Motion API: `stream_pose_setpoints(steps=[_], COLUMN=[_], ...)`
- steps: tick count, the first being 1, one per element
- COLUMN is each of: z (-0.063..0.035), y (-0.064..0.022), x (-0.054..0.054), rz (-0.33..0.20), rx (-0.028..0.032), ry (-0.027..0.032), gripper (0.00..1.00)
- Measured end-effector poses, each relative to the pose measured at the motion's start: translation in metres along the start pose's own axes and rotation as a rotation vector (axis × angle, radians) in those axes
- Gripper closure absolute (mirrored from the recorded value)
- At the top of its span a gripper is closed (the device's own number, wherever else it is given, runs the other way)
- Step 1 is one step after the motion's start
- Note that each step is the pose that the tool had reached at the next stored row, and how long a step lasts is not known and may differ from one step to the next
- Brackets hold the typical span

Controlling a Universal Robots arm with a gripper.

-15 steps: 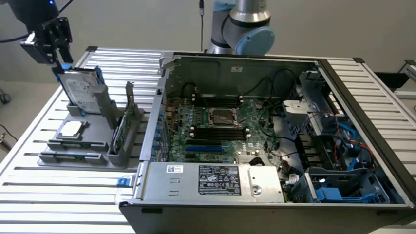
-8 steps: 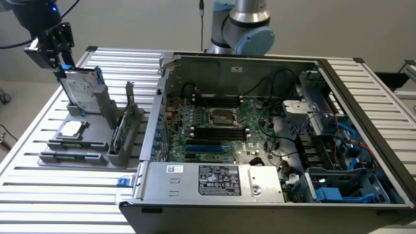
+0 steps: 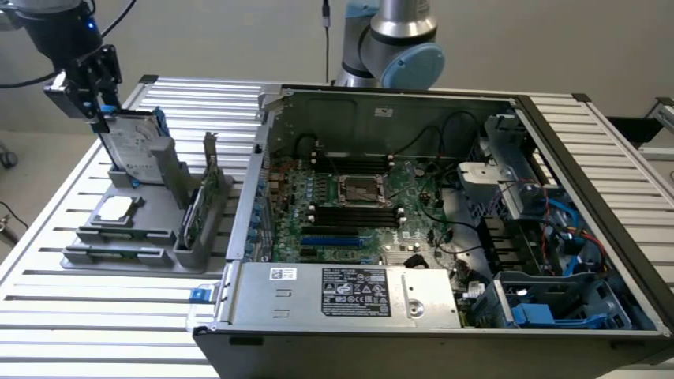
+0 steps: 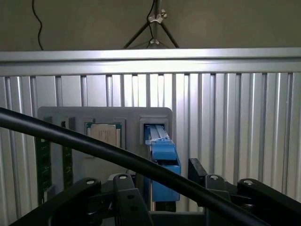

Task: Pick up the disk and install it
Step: 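Pick up the disk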

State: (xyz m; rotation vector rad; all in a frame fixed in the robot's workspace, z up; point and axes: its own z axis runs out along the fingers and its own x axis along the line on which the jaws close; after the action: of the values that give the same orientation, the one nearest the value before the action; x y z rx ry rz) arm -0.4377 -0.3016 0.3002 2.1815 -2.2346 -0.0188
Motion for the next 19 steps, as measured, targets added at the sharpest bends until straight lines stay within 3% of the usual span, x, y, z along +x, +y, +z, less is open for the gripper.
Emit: stream_pose_setpoints(steps=[9,13,19], z=[0.0149,0.0160,0.0163], y=[0.0001,0.0002,0.0001], x=[-0.001,-0.001,-0.001], rz=[0.000,0.000,0.000], rx=[-0.0028,-0.0094,-0.0101], ry=[0.0000,0.0003,0.0002], gripper=[0.46,0.46,0.46])
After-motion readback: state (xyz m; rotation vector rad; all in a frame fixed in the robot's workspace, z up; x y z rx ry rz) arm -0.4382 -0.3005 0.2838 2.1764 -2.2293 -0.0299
